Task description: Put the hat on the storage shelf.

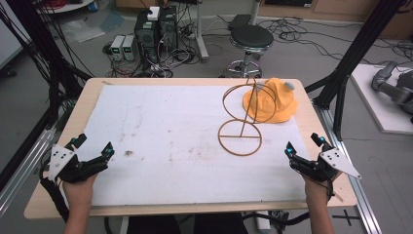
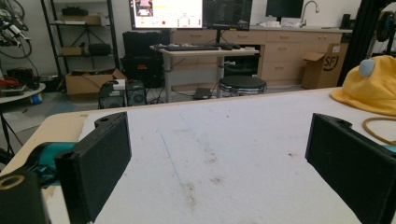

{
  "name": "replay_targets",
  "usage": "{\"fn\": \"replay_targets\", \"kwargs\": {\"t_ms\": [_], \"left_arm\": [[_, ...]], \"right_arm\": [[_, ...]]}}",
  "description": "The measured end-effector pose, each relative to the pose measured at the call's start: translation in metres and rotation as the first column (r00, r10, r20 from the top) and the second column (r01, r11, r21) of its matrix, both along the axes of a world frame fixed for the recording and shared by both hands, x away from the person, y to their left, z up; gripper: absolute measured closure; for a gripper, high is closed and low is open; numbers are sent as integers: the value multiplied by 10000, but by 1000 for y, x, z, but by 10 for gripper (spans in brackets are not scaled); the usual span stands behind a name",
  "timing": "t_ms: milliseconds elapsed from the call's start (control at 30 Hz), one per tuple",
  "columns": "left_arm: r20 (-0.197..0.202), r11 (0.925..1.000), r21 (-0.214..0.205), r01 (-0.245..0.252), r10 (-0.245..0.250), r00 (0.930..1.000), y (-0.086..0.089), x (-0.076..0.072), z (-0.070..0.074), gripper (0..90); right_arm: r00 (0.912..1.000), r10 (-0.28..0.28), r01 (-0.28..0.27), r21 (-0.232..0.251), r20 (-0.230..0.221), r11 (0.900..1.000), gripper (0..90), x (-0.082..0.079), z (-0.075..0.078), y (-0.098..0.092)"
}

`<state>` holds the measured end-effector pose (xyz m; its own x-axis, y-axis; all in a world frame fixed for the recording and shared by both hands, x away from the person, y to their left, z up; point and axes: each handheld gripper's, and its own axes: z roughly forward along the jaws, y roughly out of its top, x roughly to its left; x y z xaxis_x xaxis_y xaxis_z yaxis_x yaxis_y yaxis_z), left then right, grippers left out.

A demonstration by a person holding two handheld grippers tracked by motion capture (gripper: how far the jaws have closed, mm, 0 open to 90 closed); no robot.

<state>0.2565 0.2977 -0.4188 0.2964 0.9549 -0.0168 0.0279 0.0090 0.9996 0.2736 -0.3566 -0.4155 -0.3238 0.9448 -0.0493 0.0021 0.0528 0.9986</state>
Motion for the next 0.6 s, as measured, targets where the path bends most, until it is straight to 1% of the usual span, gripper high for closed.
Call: {"fn": "replay_targets", "kwargs": {"t_ms": [167,267,400,433,467,567,600], "left_arm": [[-1,10000,-23,19,-19,10000,0,0,0,74],[-32,10000,-10,25,-25,10000,0,1,-1,74],[-59,10000,-26,21,-21,10000,1,1,-2,74],[-56,10000,-34,39,-39,10000,2,1,-1,74],[-23,10000,-72,29,-30,10000,3,1,-1,74],[-20,9999,-143,-1,1,10000,4,1,-1,74],[-56,9999,-128,17,-18,10000,4,1,-1,74]], "right_arm": [[10000,-65,65,-64,-20,10000,92,0,-1,0],[9999,-115,115,-264,30,9996,92,1,-1,2],[9999,-157,157,-266,15,9995,92,3,1,2],[9998,-177,174,-377,-54,9991,92,5,2,1],[9999,-161,160,-413,-14,9990,92,6,3,0],[9997,-230,231,-377,20,9990,92,7,4,-1],[9995,-313,311,-361,-56,9989,92,9,5,-2]]}}
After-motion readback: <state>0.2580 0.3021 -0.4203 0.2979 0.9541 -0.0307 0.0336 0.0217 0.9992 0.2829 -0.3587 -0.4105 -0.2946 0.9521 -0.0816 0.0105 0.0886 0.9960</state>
